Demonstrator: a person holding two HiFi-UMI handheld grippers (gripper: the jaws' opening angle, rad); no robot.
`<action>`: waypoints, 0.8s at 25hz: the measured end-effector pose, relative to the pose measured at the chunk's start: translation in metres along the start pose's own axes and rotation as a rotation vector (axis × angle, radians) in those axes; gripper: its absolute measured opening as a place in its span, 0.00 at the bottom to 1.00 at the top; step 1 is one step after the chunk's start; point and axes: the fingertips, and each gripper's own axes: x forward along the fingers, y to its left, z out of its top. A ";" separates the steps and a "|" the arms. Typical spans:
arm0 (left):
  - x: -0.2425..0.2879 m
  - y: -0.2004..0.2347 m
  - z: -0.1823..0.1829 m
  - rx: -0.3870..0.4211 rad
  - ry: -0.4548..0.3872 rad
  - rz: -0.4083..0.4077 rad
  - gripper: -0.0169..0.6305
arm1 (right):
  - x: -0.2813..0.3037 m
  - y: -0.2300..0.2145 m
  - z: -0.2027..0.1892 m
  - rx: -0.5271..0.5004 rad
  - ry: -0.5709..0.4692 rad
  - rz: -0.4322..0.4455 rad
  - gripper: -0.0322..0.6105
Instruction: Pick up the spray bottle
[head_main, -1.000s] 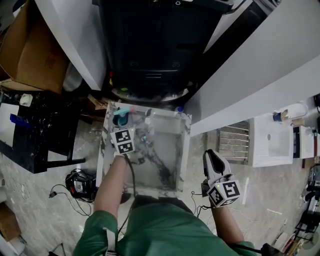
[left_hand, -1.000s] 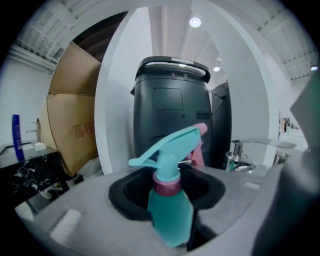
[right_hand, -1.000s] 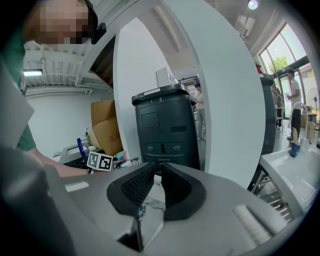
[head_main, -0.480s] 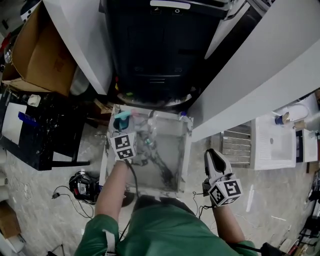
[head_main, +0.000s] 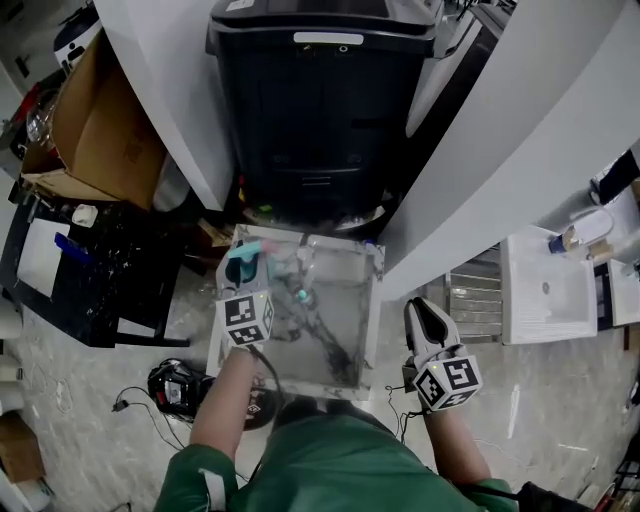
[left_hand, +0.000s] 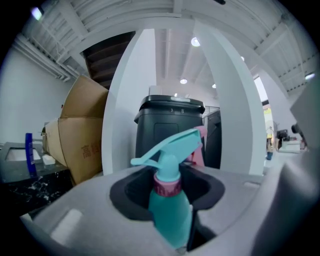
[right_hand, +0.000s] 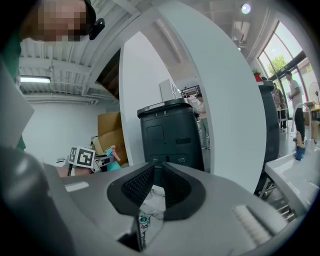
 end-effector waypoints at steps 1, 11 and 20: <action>-0.004 -0.003 0.005 -0.001 -0.002 -0.011 0.27 | -0.001 0.001 0.002 -0.003 -0.004 -0.001 0.12; -0.051 -0.037 0.054 -0.024 -0.045 -0.100 0.27 | -0.026 0.005 0.025 -0.029 -0.064 0.003 0.12; -0.072 -0.071 0.092 -0.035 -0.069 -0.163 0.26 | -0.040 0.004 0.049 -0.048 -0.131 -0.004 0.12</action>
